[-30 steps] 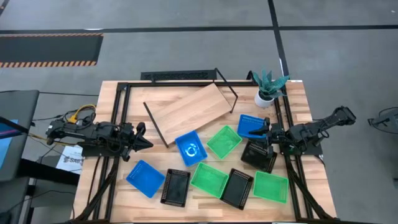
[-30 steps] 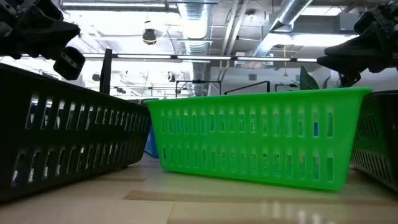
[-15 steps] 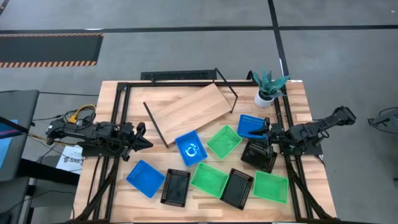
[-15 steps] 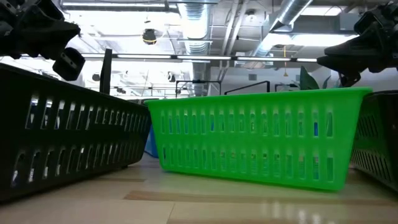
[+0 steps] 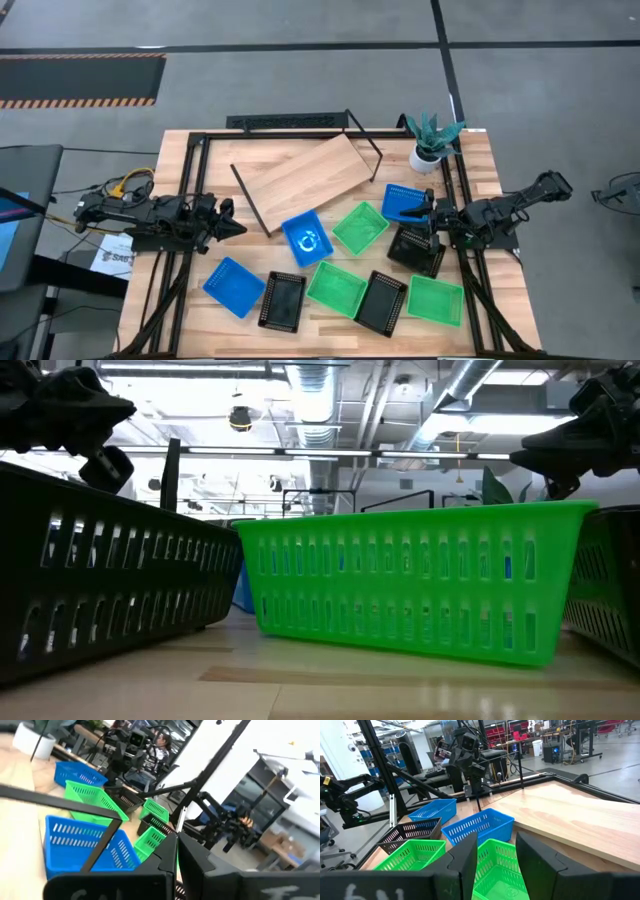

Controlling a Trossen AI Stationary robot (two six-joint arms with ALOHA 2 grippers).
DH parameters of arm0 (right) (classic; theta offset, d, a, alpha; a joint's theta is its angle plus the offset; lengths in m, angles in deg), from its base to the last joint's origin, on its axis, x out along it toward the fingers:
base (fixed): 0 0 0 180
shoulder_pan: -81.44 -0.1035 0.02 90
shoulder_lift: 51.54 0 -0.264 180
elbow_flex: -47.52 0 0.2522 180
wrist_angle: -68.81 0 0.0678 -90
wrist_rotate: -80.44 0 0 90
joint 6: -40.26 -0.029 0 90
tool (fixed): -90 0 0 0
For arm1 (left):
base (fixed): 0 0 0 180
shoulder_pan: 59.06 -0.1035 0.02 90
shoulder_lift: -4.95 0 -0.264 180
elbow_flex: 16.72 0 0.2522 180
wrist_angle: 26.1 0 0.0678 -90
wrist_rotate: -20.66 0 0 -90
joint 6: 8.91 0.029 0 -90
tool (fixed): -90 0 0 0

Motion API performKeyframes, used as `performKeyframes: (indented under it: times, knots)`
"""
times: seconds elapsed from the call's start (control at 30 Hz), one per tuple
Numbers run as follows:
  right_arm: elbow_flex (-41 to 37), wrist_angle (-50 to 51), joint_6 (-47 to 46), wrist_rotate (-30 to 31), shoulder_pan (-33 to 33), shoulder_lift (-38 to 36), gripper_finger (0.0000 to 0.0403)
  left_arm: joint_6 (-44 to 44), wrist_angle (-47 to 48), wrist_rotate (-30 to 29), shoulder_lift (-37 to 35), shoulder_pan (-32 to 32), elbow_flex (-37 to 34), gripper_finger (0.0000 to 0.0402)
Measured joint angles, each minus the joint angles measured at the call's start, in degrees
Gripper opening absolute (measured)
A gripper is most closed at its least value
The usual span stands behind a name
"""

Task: Stack baskets on shelf by color
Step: Put the top blue bin on the shelf

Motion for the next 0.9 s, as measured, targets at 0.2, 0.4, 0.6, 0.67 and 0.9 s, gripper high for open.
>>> performKeyframes:
  times: [0.2,0.4,0.6,0.67,0.9]
  knots:
    - [0.0,0.0,0.0,0.0,0.0,0.0,0.0159,-3.0,-0.1,-2.0,0.0,0.0,0.0,0.0002]
    - [0.0,0.0,0.0,0.0,0.0,0.0,0.0159,-4.9,-1.3,-9.5,0.0,0.0,0.0,0.0006]
    - [0.0,0.0,0.0,0.0,0.0,0.0,0.0159,-12.0,-5.6,-18.3,0.0,0.0,0.0,0.0054]
    - [0.0,0.0,0.0,0.0,0.0,0.0,0.0159,-14.2,-7.1,-19.6,0.0,0.0,0.0,0.0079]
    - [0.0,-5.4,-6.6,0.3,0.0,0.0,0.0159,-23.2,-11.6,-21.4,0.0,0.0,0.0,0.0144]
